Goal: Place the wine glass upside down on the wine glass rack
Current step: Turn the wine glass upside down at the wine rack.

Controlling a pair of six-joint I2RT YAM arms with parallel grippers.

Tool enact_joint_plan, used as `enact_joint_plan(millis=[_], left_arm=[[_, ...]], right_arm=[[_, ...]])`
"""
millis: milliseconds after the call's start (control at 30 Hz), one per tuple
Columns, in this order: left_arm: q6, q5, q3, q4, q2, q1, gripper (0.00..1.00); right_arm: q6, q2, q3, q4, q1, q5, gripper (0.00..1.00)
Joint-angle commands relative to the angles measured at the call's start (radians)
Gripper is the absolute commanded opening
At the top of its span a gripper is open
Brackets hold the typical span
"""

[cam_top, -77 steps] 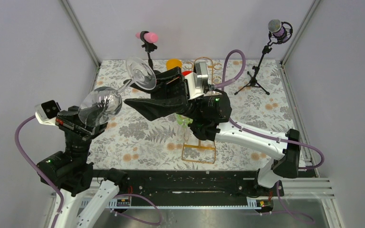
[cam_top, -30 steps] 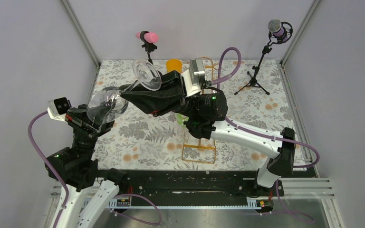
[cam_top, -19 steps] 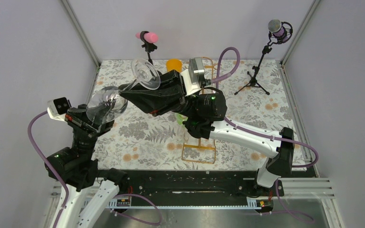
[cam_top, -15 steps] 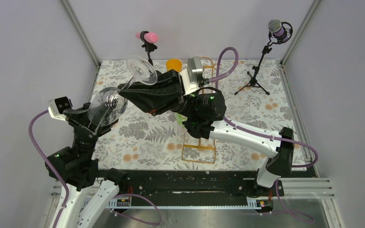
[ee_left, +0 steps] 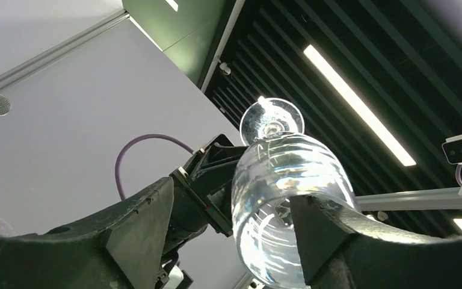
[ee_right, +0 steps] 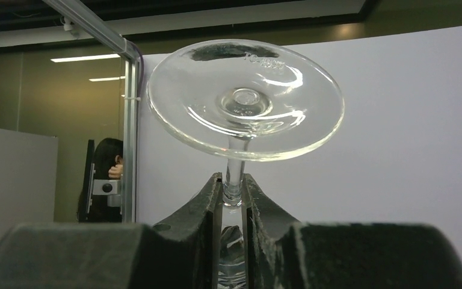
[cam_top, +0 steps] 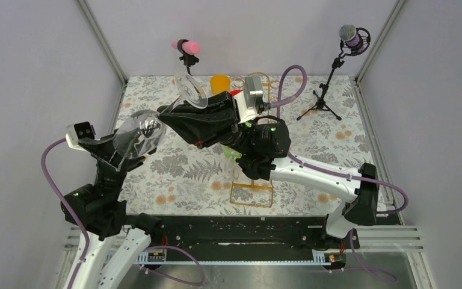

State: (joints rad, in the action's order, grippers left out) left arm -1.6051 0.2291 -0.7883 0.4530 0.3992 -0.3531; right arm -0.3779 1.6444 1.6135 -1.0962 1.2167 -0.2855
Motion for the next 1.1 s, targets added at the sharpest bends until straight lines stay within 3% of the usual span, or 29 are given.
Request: enact_joint_plan(millis=[0, 333, 700, 1067], left_arm=[[-0.022, 0.038, 0.003, 0.054, -0.011, 0.000, 0.72], [-0.022, 0.053, 0.034, 0.053, -0.017, 0.001, 0.75], [0.005, 0.067, 0.033, 0.044, 0.003, 0.001, 0.77], [0.179, 0.147, -0.183, -0.034, 0.168, 0.001, 0.77]], right_arm=[[0.048, -0.088, -0.046, -0.074, -0.029, 0.103, 0.00], [0.039, -0.153, -0.104, -0.132, -0.045, 0.162, 0.00], [0.121, -0.264, -0.193, -0.056, -0.067, 0.206, 0.00], [0.197, -0.347, -0.354, 0.038, -0.068, 0.254, 0.00]])
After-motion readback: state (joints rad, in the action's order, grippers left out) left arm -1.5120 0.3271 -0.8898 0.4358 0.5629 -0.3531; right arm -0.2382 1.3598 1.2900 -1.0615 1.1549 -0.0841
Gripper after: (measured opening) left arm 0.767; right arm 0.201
